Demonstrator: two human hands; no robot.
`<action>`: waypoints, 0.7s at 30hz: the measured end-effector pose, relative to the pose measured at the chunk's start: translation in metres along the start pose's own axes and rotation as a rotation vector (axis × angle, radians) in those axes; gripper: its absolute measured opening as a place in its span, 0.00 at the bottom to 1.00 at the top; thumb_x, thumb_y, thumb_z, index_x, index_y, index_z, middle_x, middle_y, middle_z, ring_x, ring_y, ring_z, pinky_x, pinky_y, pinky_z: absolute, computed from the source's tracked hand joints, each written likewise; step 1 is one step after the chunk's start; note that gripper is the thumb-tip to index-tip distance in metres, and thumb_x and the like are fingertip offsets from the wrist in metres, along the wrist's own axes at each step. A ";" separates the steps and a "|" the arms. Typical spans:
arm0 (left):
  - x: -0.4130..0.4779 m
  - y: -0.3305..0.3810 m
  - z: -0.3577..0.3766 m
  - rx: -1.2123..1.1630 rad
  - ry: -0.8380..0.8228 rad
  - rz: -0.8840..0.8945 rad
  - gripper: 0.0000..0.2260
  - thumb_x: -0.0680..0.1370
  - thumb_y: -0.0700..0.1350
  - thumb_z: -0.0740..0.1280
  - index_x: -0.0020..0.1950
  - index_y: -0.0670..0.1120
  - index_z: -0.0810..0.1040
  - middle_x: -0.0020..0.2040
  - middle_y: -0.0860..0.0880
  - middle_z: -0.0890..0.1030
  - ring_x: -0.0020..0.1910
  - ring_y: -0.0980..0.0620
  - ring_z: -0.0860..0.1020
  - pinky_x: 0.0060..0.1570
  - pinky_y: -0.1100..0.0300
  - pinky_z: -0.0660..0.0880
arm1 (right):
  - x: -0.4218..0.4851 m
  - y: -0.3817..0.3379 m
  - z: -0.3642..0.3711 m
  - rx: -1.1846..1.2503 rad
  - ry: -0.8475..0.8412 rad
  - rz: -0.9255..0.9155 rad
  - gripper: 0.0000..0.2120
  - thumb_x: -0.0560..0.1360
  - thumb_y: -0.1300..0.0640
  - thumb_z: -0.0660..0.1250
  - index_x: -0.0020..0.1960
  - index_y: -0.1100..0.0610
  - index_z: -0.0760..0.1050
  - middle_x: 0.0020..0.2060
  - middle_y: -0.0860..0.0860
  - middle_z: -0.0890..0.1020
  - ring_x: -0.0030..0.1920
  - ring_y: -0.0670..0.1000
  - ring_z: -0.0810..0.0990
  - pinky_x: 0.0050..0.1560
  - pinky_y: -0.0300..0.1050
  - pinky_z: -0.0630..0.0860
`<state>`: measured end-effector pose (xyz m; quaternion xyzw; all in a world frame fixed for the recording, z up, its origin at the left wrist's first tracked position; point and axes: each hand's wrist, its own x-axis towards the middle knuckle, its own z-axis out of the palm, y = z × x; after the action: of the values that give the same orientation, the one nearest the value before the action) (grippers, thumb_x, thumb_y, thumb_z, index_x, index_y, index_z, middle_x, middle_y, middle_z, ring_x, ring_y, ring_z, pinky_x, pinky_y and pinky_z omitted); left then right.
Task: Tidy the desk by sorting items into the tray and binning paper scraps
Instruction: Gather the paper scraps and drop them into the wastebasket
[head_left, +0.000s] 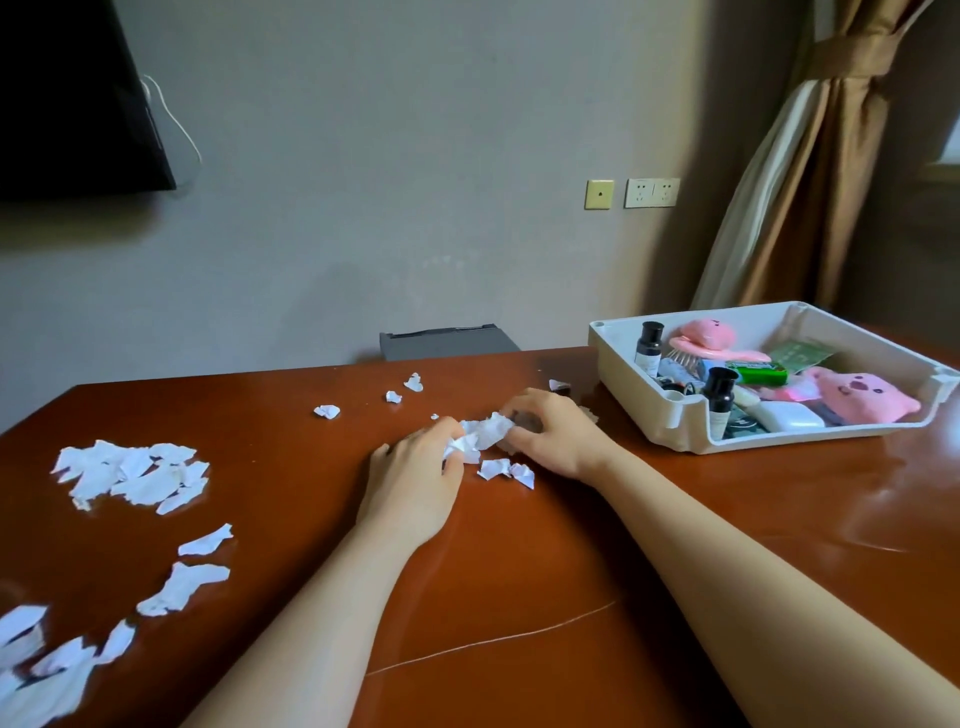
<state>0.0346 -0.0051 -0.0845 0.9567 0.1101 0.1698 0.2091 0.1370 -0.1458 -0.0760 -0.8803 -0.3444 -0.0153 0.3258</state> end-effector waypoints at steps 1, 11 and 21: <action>-0.001 0.001 -0.002 -0.005 0.013 0.007 0.09 0.81 0.43 0.56 0.59 0.51 0.72 0.52 0.50 0.80 0.52 0.47 0.78 0.55 0.53 0.72 | -0.003 -0.002 0.000 0.063 0.009 0.010 0.07 0.74 0.57 0.64 0.50 0.57 0.78 0.50 0.51 0.77 0.50 0.51 0.77 0.53 0.47 0.74; -0.002 0.000 -0.006 0.121 0.134 -0.151 0.23 0.79 0.59 0.55 0.72 0.54 0.65 0.69 0.49 0.68 0.68 0.47 0.64 0.62 0.50 0.66 | -0.011 0.001 -0.023 -0.304 -0.064 0.104 0.15 0.75 0.45 0.61 0.61 0.47 0.73 0.59 0.52 0.75 0.61 0.56 0.71 0.61 0.52 0.72; -0.005 0.020 -0.018 0.155 -0.126 -0.020 0.17 0.82 0.47 0.56 0.70 0.45 0.69 0.67 0.44 0.72 0.65 0.45 0.70 0.61 0.55 0.68 | -0.008 -0.016 -0.008 -0.337 -0.194 -0.100 0.04 0.73 0.54 0.66 0.45 0.54 0.75 0.35 0.45 0.67 0.44 0.54 0.74 0.42 0.47 0.70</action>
<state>0.0261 -0.0174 -0.0620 0.9777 0.1188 0.0982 0.1427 0.1223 -0.1462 -0.0629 -0.9016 -0.4099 -0.0039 0.1382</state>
